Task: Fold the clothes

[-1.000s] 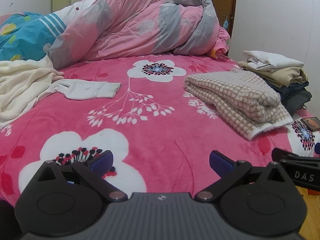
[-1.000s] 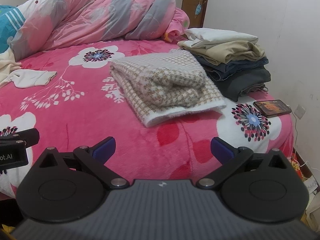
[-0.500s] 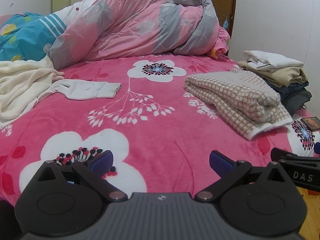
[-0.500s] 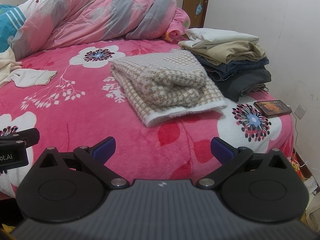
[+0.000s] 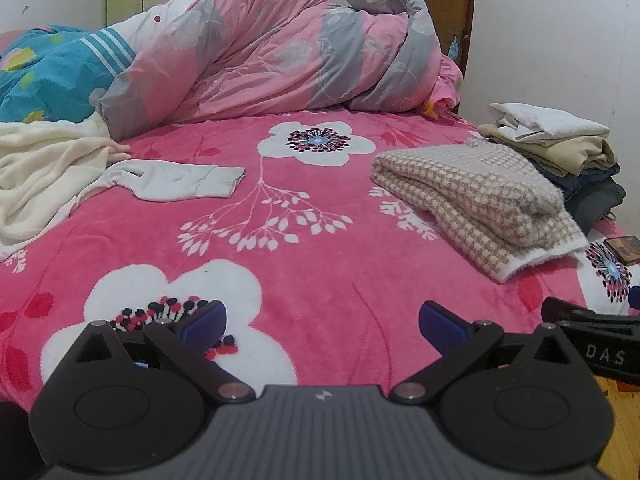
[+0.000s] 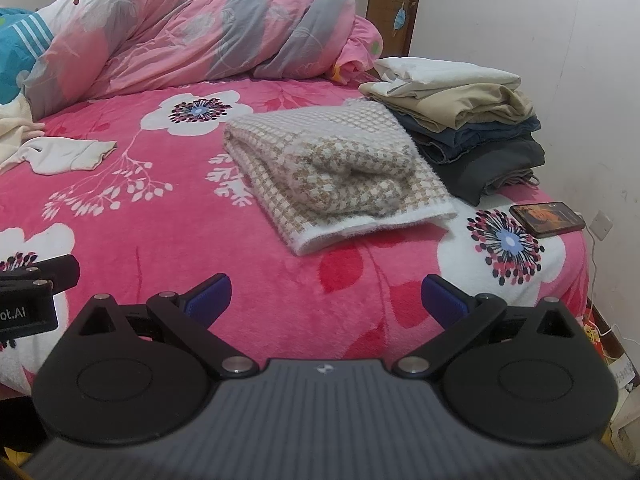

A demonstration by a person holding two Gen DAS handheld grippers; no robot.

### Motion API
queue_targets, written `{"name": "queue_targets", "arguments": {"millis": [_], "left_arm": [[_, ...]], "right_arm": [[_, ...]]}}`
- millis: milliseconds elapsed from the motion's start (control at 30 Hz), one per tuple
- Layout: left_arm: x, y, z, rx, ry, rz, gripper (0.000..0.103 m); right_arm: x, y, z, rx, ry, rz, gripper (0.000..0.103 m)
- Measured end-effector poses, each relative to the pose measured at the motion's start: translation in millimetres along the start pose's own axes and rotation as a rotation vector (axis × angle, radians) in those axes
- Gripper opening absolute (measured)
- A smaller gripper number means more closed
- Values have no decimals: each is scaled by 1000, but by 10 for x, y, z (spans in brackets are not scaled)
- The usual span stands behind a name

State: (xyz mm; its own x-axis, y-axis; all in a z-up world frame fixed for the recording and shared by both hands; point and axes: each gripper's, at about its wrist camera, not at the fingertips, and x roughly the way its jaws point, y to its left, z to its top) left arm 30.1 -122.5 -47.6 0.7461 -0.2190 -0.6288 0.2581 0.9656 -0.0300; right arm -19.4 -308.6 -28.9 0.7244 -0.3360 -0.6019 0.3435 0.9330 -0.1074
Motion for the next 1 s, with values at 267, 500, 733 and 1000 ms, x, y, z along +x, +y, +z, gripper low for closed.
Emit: {"name": "queue_targets", "arguments": {"millis": [267, 500, 733, 1000], "left_arm": [[-3, 15, -7, 0, -2, 3, 103], [0, 40, -6, -10, -1, 9, 103], [0, 48, -11, -12, -1, 12, 103], [0, 55, -17, -9, 0, 11, 103]], "right_arm": [[-2, 15, 2, -1, 1, 0, 102], [0, 31, 2, -4, 1, 2, 102], [-13, 41, 5, -2, -2, 2, 102], [-9, 33, -1, -3, 1, 5, 102]]}}
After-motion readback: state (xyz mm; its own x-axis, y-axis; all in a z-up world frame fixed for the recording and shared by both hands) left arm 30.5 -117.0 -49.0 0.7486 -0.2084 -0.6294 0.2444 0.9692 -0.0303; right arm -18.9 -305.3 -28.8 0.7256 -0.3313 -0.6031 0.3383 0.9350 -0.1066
